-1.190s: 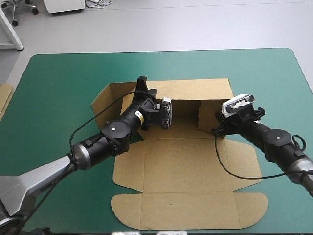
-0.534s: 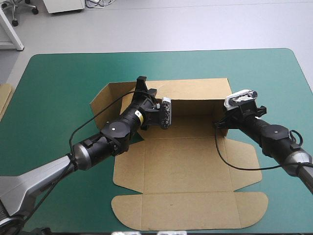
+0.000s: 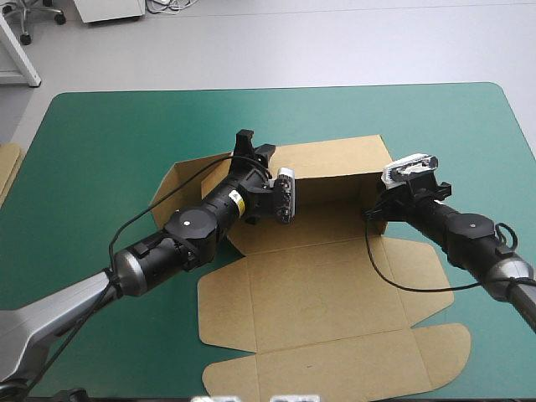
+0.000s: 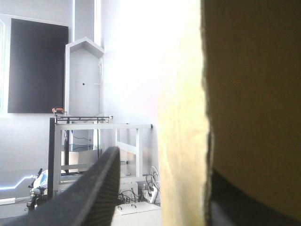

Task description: Fold the box

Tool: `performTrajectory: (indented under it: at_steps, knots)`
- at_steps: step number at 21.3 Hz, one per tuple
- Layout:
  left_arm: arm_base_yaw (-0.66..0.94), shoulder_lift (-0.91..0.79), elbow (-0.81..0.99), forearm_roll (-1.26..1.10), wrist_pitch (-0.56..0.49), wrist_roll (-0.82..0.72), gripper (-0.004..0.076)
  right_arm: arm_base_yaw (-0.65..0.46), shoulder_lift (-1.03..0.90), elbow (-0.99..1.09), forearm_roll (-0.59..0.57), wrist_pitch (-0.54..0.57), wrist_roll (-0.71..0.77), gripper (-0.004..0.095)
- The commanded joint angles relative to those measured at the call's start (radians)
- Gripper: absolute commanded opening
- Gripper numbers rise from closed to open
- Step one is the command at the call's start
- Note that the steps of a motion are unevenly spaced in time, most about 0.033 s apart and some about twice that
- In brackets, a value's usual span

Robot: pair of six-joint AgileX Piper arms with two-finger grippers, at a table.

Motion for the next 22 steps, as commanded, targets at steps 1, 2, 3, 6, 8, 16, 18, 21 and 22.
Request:
performTrajectory:
  at_steps: [1,2,3,6,8,16,18,21,22]
  knots:
    - [-0.029,-0.072,-0.031,0.016,-0.010,-0.017,0.0422,0.004,-0.018,-0.027,0.043,0.055,-0.014,-0.0017]
    - [-0.043,-0.081,-0.031,0.016,-0.010,-0.017,0.0424,0.004,-0.018,-0.027,0.056,0.055,-0.014,-0.0017]
    - [-0.057,-0.083,-0.031,0.016,-0.007,-0.017,0.0424,0.004,-0.018,-0.027,0.067,0.055,-0.014,-0.0017]
    - [-0.154,-0.101,-0.031,0.011,0.045,-0.017,0.0424,0.004,-0.018,-0.027,0.086,0.050,-0.014,-0.0018]
    - [-0.243,-0.111,-0.031,-0.004,0.114,-0.017,0.0424,0.004,-0.018,-0.027,0.094,0.031,-0.005,-0.0018]
    - [-0.368,-0.228,-0.033,-0.352,0.208,-0.078,0.0419,0.004,-0.018,-0.027,0.098,0.022,0.004,-0.0019]
    - [-0.368,-0.304,-0.033,-0.484,0.222,-0.081,0.0419,0.004,-0.018,-0.027,0.098,0.020,0.008,-0.0019]
    - [-0.368,-0.384,-0.033,-0.702,0.220,-0.073,0.0419,0.004,-0.016,-0.027,0.098,0.013,0.008,-0.0019]
    - [-0.368,-0.406,-0.033,-0.779,0.224,-0.060,0.0419,0.004,-0.017,-0.027,0.098,0.013,0.008,-0.0019]
